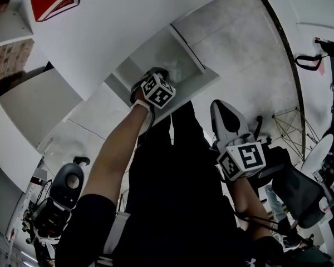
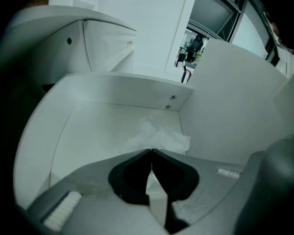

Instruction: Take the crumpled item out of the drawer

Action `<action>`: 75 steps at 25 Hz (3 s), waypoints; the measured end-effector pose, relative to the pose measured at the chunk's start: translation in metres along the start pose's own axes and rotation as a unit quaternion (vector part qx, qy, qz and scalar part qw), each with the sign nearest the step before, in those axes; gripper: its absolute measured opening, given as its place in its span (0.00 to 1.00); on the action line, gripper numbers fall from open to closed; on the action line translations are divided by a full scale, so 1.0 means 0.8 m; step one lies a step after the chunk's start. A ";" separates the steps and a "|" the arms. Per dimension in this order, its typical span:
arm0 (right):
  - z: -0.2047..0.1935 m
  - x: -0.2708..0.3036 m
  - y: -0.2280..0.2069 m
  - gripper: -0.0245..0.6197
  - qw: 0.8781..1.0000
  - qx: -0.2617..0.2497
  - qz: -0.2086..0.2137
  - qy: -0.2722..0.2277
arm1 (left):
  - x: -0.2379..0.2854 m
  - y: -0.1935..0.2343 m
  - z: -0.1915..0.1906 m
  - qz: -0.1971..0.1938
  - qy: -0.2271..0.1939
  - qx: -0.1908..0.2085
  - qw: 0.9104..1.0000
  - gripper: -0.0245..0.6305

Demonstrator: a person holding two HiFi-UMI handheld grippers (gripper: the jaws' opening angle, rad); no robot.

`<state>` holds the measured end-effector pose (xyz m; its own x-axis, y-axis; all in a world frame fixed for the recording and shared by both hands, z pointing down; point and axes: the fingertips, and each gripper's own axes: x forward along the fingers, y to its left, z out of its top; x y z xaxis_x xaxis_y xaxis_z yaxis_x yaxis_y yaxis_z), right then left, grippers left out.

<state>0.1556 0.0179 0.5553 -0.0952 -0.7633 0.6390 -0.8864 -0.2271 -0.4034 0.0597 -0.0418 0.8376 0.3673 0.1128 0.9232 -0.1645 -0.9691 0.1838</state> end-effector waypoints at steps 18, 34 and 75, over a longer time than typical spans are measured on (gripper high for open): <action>0.044 0.005 0.072 0.04 0.996 -0.050 0.063 -0.026 | -0.167 0.003 0.009 0.030 -0.102 -0.066 0.992 0.05; 0.109 -0.012 0.138 0.04 0.986 -0.104 0.107 -0.067 | -0.354 0.024 0.011 0.104 -0.186 -0.108 0.971 0.05; 0.082 -0.124 0.025 0.04 0.989 0.010 -0.080 -0.120 | -0.237 0.239 0.202 0.159 -0.106 0.037 0.981 0.18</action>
<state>0.1772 0.0498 0.4411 0.1585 -0.8376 0.5228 -0.8717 -0.3674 -0.3244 0.1065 -0.2843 0.6430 0.4919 -0.2378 0.8375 -0.2368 -0.9623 -0.1341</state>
